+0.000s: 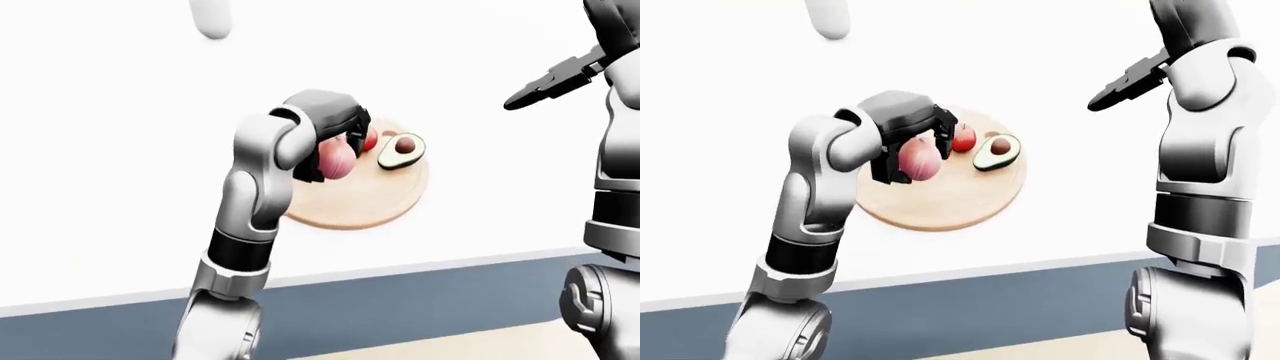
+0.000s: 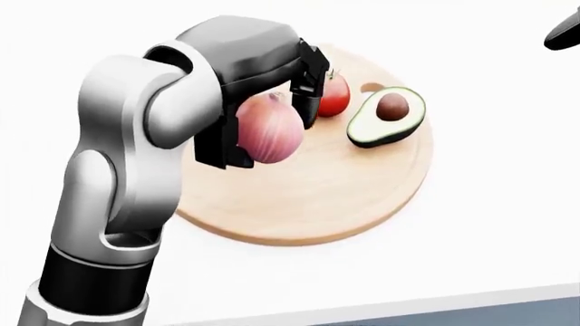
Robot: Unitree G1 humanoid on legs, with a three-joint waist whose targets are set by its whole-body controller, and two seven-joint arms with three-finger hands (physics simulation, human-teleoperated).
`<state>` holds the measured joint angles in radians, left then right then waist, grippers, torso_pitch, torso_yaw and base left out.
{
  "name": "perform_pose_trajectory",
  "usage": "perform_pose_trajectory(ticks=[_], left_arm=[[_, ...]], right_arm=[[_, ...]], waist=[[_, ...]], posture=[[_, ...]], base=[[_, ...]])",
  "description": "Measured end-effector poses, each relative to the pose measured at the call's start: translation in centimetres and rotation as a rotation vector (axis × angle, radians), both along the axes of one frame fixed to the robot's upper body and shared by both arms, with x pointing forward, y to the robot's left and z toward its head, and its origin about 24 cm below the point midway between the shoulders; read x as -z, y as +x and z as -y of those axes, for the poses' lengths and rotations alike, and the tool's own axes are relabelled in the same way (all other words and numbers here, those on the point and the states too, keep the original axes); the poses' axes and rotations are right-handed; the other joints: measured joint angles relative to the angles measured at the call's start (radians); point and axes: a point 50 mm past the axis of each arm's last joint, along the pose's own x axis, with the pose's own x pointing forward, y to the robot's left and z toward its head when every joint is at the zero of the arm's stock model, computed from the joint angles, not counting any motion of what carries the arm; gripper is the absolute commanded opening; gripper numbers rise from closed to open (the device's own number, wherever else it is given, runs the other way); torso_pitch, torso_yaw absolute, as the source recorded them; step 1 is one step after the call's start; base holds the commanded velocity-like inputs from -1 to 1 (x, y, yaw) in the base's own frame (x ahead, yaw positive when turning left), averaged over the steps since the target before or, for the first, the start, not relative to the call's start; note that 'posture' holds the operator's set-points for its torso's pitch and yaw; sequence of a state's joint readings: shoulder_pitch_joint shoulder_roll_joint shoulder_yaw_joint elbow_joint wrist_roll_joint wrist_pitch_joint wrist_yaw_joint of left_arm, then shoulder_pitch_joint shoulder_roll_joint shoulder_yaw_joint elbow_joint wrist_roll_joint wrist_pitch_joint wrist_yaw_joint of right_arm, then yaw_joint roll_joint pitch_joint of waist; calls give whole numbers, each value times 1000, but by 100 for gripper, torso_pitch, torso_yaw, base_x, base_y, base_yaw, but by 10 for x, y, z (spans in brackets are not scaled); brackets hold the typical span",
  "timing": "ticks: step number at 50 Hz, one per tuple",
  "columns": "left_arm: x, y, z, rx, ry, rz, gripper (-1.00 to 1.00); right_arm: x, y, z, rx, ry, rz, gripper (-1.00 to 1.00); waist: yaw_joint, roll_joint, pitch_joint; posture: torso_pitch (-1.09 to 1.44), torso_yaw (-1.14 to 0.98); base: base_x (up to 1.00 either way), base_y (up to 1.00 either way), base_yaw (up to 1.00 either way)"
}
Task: Place the avocado, onion, tomato and bell pepper on the cutting board.
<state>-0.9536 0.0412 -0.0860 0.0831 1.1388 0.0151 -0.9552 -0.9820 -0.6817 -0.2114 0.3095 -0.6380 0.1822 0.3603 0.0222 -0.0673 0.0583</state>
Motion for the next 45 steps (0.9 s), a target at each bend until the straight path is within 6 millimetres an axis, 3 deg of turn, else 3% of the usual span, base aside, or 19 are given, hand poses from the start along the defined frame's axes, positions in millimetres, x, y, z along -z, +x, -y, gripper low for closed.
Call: perform_pose_trajectory(ticks=[21,25,29,42,45], left_arm=[[19,2,1,11,6,-33,-100],[17,1,0,11,11,-24,-51],[18,1,-1,12,19,-25,-18],[20,-1,-2,12,34,-34,36],[21,-2,-3,11,32,-23,57]], right_arm=[[8,1,2,5,2,-17,100],[8,1,1,3,2,-15,100],[8,1,1,3,4,-17,100],[14,3,2,6,10,-30,100],[15,4,2,5,11,-33,100]], waist=[[2,0,-2],[2,-1,-3],[3,-1,-4],[3,-2,-3],[2,-1,-5]], posture=[[0,0],[0,0],[0,0],[0,0],[0,0]], base=[[0,0,0],[0,0,0],[0,0,0],[0,0,0],[0,0,0]])
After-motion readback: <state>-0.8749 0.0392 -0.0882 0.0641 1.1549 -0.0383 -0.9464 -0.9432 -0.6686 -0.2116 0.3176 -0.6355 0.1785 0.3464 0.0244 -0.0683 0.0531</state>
